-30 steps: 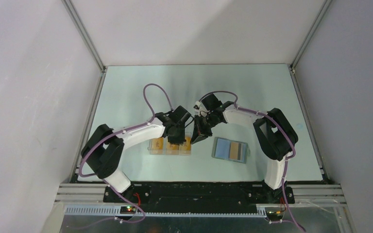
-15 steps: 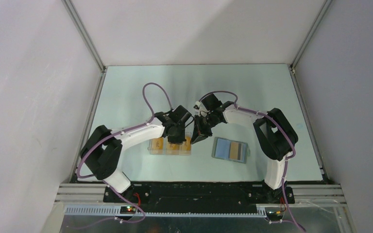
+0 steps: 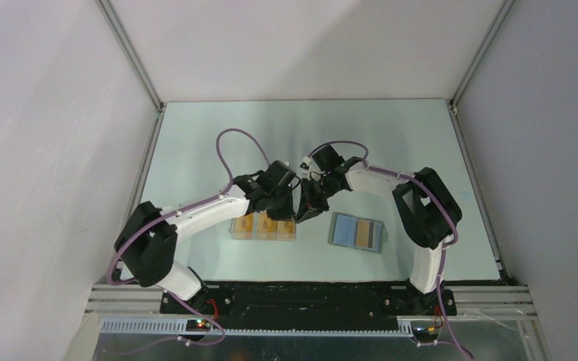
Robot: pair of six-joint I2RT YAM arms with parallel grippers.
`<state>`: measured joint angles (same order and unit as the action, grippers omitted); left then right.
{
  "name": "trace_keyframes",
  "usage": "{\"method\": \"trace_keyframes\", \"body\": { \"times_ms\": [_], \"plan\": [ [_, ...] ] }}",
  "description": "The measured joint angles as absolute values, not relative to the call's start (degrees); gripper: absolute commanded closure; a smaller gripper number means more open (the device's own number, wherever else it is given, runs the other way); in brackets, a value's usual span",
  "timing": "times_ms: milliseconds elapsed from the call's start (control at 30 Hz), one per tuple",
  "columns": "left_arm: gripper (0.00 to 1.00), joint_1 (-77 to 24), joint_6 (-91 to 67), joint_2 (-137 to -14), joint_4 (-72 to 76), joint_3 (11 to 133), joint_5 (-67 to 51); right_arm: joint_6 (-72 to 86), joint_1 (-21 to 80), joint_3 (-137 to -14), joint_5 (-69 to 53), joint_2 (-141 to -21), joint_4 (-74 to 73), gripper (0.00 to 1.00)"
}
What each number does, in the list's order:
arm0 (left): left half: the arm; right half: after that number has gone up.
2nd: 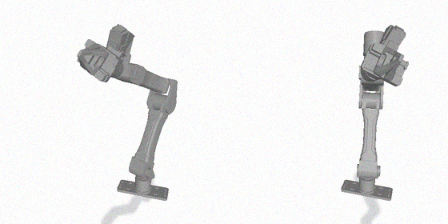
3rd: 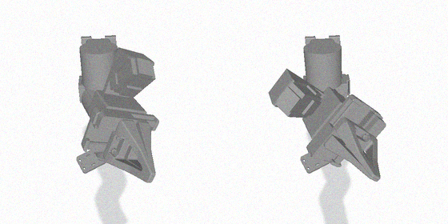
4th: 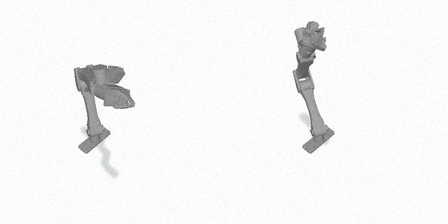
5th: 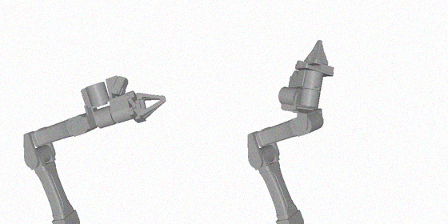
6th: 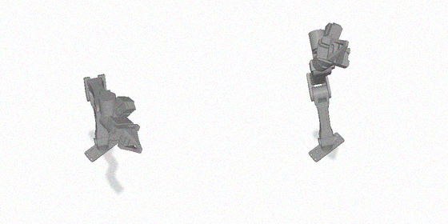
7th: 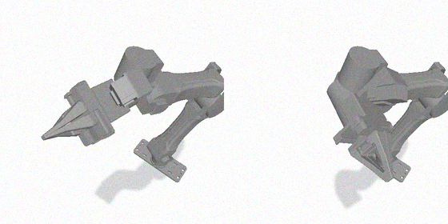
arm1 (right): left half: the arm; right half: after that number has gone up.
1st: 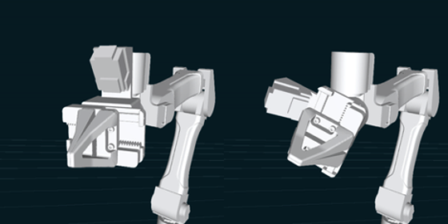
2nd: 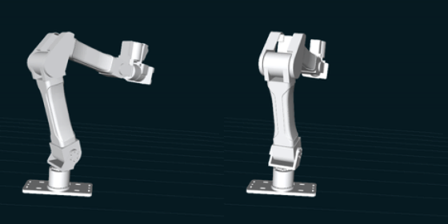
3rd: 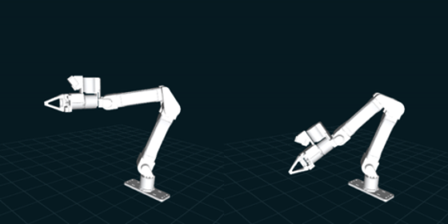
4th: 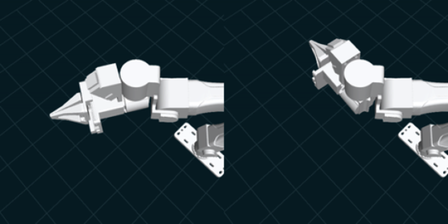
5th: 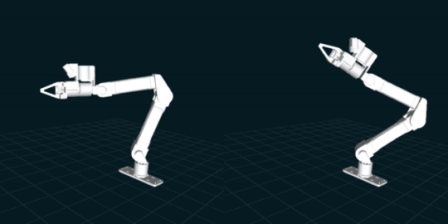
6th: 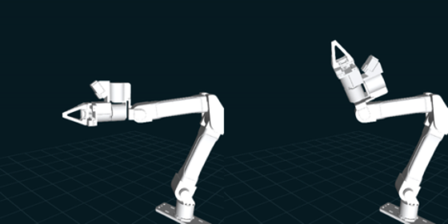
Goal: Put the credit cards into the card holder
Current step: Pick up the credit card from the storage box.
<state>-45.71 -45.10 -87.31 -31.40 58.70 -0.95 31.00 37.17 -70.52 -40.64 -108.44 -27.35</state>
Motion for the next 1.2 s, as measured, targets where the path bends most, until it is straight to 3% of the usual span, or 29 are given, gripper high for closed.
{"method": "trace_keyframes", "body": {
  "times_ms": [233, 467, 633, 767, 833, 867, 1033, 1200],
  "plan": [
    [0.82, -45.6, -45.3, -88.3, -31.2, 57.5, -0.3, 30.9, 37.2, -70.5, -40.6, -108.4, -27.4, 1.00],
    [0.99, -45.7, -46.4, -91.4, -30.3, 56.2, -0.5, 30.9, 37.2, -70.5, -40.6, -108.4, -27.4, 1.00],
    [1.00, -45.7, -46.5, -91.4, -29.6, 56.2, -0.5, 30.9, 37.2, -70.5, -40.7, -108.4, -27.4, 0.96],
    [1.00, -45.7, -46.6, -89.2, -30.2, 55.9, 0.8, 30.7, 37.2, -70.5, -40.1, -108.1, -27.5, 0.69],
    [1.00, -45.3, -46.6, -79.8, -31.6, 55.1, 2.8, 29.8, 37.2, -70.1, -37.5, -105.1, -29.1, 0.46],
    [1.00, -45.3, -46.6, -79.8, -31.6, 55.1, 2.8, 29.8, 37.2, -70.1, -37.5, -104.9, -29.1, 0.42],
    [1.00, -43.1, -46.7, -64.6, -31.3, 53.9, 2.8, 30.2, 33.2, -66.8, -37.8, -92.4, -27.5, 0.36],
    [1.00, -41.5, -48.5, -54.0, -24.0, 52.6, -1.9, 36.4, 24.9, -59.5, -46.3, -76.6, -14.4, 0.35]
  ]
}}
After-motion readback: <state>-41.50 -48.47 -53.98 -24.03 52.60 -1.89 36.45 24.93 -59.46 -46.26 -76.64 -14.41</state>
